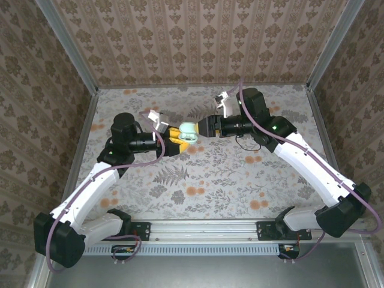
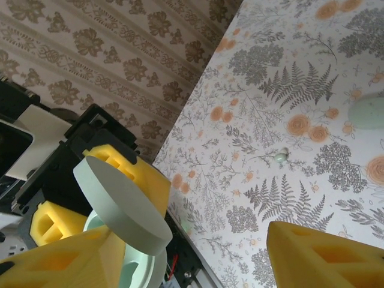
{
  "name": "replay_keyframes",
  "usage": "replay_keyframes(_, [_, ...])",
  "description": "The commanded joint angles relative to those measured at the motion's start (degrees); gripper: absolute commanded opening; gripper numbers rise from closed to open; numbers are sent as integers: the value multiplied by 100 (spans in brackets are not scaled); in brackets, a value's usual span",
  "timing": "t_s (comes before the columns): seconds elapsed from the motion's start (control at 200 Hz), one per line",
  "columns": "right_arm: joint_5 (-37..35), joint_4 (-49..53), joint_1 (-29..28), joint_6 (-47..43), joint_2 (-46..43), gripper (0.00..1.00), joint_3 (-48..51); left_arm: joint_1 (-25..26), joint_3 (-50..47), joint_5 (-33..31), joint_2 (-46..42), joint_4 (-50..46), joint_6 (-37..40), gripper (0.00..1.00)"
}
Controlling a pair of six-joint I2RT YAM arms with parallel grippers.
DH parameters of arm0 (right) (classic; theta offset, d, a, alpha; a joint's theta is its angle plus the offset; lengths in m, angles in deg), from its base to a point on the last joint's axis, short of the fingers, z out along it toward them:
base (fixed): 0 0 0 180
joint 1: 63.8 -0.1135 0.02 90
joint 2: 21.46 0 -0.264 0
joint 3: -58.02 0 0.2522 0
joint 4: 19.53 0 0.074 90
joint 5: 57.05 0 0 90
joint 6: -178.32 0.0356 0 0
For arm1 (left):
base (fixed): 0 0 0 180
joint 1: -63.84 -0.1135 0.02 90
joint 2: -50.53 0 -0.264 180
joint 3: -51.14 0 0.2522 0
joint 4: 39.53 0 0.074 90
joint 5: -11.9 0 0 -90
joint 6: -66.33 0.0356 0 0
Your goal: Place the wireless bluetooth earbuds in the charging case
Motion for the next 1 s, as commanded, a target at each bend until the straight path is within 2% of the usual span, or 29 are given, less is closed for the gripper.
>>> replay_keyframes(0.0, [-209, -201, 166, 378, -143, 64, 195, -44, 33, 74, -121, -20, 174, 16])
replay_keyframes(0.04, [-144, -247, 171, 406, -167, 64, 210, -44, 6, 36, -113, -42, 167, 16])
replay_keyframes(0.075, [-77, -267, 171, 427, -172, 65, 197, -239, -6, 5, -112, -46, 159, 16])
replay_keyframes(0.445, [167, -266, 143, 501, -240, 64, 228, -462, -168, -170, -130, -27, 66, 16])
replay_keyframes(0.71, [-267, 515, -564, -816, -30, 66, -188, -528, -104, -26, -77, 43, -41, 14])
replay_keyframes(0.995, [-409, 505, -699, -911, 290, 68, -473, -527, -91, 126, -100, 34, -105, 13])
